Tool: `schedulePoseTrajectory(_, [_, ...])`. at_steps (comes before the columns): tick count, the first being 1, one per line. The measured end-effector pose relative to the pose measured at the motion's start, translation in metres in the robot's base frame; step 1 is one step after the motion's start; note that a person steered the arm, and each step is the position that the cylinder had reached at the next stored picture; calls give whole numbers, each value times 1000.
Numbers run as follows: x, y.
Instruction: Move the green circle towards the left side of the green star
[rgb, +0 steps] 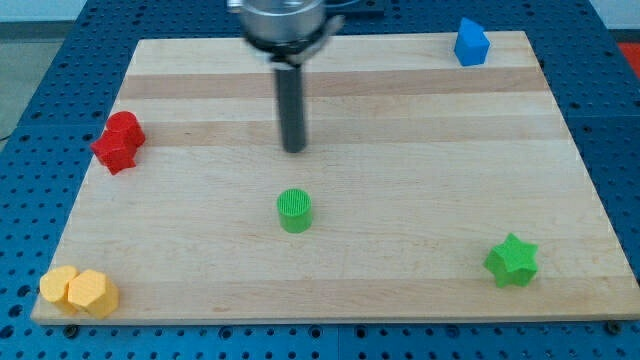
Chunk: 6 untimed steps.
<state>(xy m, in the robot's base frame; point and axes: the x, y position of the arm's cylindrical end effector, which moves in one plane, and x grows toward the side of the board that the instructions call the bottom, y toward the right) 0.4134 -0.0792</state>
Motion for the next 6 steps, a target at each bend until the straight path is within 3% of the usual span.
schedulePoseTrajectory(1, [34, -29])
schedulePoseTrajectory(3, [100, 39])
schedulePoseTrajectory(6, [122, 4])
